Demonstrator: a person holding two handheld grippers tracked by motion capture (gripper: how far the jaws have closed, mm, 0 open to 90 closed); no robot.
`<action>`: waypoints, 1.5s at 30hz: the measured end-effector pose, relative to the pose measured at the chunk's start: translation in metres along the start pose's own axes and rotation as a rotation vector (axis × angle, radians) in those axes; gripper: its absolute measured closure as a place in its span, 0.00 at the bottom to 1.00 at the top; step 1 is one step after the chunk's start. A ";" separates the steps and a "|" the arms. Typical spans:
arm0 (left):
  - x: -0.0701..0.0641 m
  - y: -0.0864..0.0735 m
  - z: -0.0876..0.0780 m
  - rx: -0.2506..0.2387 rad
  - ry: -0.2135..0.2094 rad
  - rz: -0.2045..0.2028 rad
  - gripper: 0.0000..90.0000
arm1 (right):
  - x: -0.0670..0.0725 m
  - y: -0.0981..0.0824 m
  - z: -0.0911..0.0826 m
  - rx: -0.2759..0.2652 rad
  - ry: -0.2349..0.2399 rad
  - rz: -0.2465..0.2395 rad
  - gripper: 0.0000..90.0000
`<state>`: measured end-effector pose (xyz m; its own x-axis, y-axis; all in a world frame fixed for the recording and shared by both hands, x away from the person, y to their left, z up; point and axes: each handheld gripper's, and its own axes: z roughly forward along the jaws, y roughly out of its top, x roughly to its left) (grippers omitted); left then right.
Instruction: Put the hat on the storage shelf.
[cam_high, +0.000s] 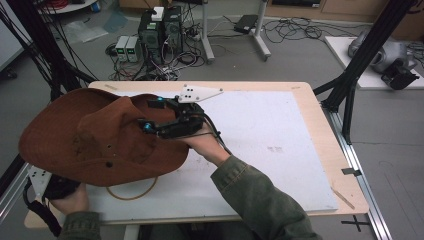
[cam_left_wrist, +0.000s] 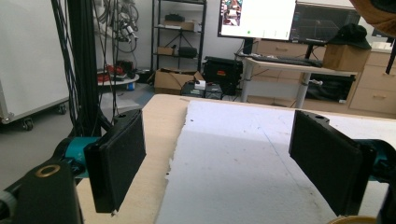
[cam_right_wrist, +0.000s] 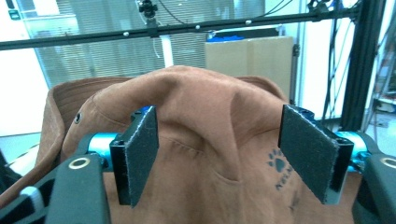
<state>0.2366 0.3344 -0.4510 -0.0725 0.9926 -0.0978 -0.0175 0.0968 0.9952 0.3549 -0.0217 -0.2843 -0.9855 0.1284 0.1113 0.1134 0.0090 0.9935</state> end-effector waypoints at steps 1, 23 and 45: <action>0.000 0.000 0.000 0.000 0.000 0.000 0.21 | 0.000 0.000 -0.003 -0.003 -0.010 -0.003 0.29; -0.001 0.001 -0.001 -0.007 0.003 0.007 0.21 | -0.011 -0.008 -0.108 -0.085 -0.407 -0.086 0.16; -0.002 0.002 -0.002 -0.009 0.011 0.009 0.21 | 0.000 -0.057 -0.236 -0.036 -1.035 -0.081 0.16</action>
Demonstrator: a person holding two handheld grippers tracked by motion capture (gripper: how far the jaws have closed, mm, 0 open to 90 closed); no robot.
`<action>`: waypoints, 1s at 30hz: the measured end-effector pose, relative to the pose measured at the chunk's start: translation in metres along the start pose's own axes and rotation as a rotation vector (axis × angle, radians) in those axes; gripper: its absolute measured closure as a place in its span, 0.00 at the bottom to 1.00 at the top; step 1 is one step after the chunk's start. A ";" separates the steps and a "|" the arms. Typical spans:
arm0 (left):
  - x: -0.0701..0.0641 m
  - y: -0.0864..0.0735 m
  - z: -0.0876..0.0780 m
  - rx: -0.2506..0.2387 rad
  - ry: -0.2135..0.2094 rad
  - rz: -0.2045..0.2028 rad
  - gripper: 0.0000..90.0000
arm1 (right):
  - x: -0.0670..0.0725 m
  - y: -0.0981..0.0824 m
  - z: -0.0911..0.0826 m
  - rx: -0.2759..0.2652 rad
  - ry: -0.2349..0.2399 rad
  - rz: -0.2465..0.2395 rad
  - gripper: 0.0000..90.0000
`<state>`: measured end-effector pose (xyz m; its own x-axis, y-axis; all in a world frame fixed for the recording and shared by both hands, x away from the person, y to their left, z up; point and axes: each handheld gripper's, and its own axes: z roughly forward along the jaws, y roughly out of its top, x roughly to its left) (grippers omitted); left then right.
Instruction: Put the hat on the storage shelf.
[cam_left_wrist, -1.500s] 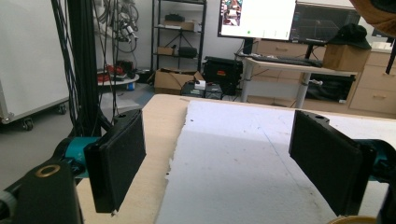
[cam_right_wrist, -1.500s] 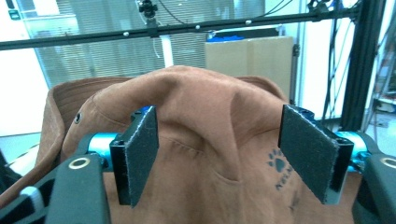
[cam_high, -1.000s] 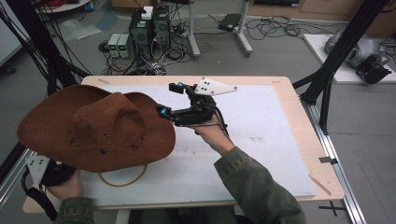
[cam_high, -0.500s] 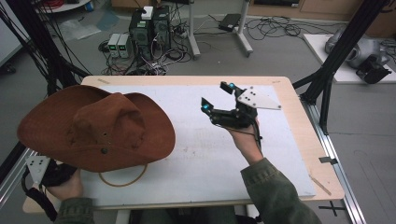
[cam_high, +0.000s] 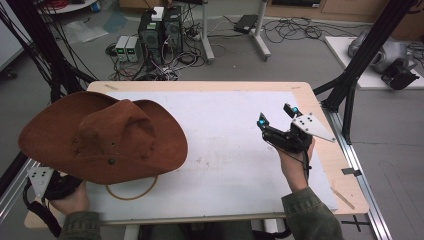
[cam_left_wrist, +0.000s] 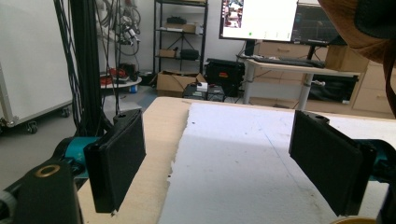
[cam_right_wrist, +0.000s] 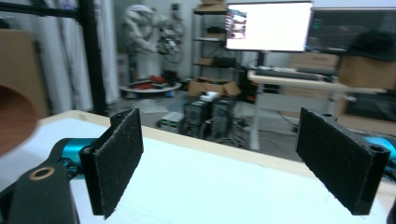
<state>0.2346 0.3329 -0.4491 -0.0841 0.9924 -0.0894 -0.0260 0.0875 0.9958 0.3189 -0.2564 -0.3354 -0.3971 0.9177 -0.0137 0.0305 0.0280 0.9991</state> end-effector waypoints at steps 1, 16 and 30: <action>0.000 0.000 0.000 -0.001 0.000 0.001 0.21 | -0.003 -0.003 -0.002 0.002 -0.011 0.006 0.16; 0.000 0.001 -0.001 -0.005 0.003 0.005 0.21 | -0.037 -0.060 -0.046 0.012 -0.242 0.089 0.16; 0.000 0.001 0.000 -0.008 0.005 0.008 0.21 | -0.041 -0.095 -0.053 0.037 -0.292 0.057 0.15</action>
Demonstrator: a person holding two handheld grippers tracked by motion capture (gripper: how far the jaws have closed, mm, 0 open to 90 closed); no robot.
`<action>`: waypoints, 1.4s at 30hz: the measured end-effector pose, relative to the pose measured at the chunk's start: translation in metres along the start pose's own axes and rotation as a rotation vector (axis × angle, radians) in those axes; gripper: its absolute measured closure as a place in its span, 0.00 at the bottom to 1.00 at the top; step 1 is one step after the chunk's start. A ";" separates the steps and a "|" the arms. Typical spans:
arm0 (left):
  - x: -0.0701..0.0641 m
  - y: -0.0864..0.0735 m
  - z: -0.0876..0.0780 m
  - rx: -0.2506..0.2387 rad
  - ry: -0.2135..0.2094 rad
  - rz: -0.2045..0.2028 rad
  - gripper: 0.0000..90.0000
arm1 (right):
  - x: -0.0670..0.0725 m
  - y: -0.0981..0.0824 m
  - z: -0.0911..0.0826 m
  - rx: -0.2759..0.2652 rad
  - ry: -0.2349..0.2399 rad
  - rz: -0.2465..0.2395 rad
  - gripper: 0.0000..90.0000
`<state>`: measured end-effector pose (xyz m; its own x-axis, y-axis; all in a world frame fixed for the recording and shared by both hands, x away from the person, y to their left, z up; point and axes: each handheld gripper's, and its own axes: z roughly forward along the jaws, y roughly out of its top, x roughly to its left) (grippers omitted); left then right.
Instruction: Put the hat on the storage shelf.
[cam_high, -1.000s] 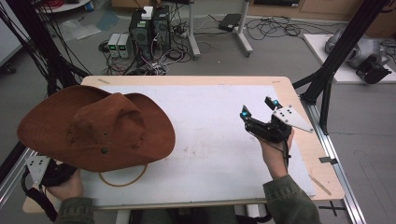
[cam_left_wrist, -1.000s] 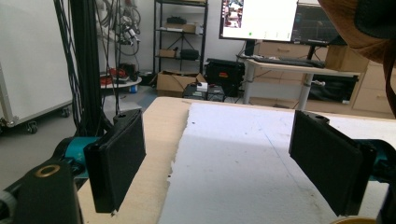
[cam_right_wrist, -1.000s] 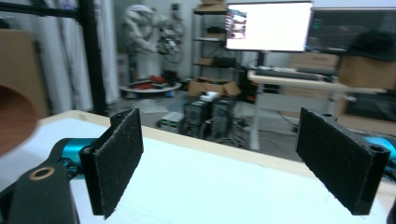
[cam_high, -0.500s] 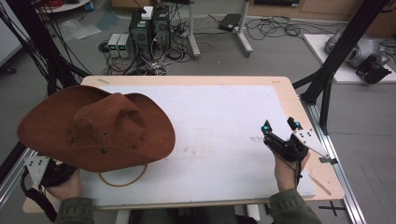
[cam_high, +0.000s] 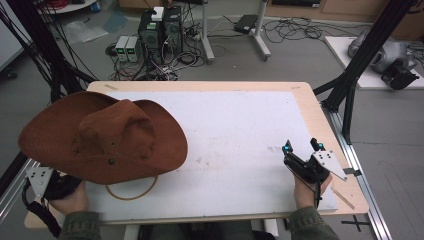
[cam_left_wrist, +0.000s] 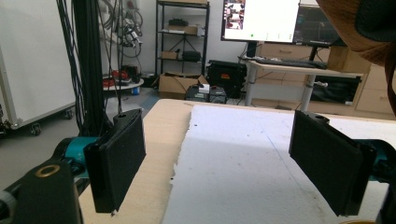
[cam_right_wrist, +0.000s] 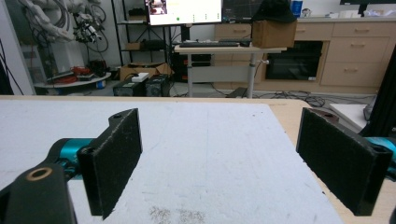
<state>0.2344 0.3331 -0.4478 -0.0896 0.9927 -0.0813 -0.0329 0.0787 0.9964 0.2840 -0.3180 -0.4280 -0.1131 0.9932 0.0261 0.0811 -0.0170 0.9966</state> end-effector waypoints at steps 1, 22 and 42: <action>0.000 0.000 0.000 -0.001 -0.001 0.000 0.21 | 0.000 0.000 0.000 -0.001 0.001 -0.001 0.15; -0.001 0.000 0.001 0.003 -0.007 0.006 0.21 | 0.001 -0.004 0.001 0.000 0.021 0.011 0.14; -0.002 0.000 0.002 0.005 -0.016 0.004 0.21 | 0.002 -0.006 0.003 0.008 0.056 0.019 0.14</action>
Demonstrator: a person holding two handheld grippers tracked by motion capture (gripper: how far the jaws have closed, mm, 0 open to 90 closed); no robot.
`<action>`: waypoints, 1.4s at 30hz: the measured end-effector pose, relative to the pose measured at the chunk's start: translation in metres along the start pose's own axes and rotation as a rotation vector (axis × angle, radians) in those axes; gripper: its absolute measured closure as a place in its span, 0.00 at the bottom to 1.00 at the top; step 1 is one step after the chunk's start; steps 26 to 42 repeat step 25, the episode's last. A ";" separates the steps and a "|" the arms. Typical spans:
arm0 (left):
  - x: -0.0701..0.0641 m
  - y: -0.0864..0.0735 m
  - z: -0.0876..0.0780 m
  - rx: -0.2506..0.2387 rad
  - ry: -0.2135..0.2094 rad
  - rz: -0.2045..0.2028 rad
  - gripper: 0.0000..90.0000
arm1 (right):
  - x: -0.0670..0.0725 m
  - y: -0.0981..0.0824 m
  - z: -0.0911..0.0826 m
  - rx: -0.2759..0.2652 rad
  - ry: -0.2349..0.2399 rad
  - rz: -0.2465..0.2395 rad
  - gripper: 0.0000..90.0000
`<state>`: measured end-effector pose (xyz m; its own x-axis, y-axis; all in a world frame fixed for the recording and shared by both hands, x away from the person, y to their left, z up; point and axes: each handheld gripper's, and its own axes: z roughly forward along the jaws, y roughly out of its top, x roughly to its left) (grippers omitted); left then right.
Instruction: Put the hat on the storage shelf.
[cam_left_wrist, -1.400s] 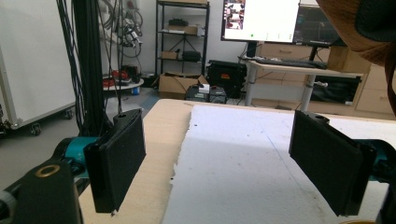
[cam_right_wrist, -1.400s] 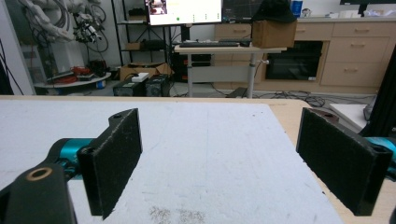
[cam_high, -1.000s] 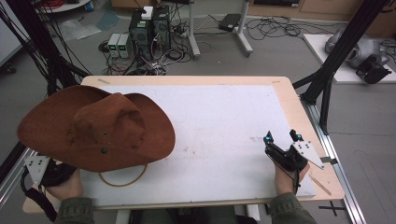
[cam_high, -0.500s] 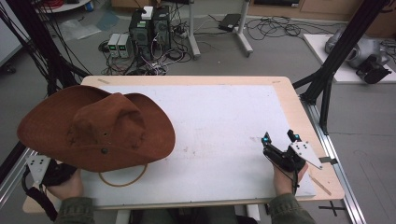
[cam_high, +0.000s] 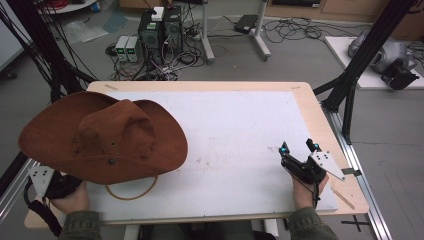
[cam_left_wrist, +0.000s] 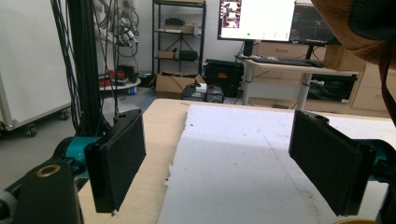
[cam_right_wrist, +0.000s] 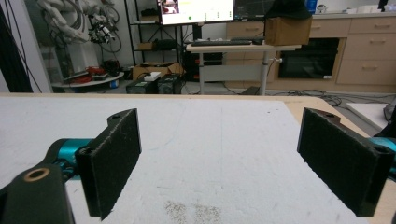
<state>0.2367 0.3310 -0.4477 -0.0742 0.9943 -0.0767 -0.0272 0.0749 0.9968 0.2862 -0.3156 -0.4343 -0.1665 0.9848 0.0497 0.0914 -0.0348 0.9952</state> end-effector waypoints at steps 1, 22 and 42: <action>0.000 0.000 0.000 -0.001 0.000 -0.001 0.21 | 0.000 0.000 0.000 0.000 0.001 0.002 0.14; 0.002 0.000 0.001 0.003 0.003 -0.004 0.21 | 0.000 -0.001 0.002 0.011 0.007 0.014 0.14; 0.002 -0.001 0.001 0.004 0.003 -0.004 0.21 | 0.000 -0.002 0.003 0.012 0.009 0.021 0.14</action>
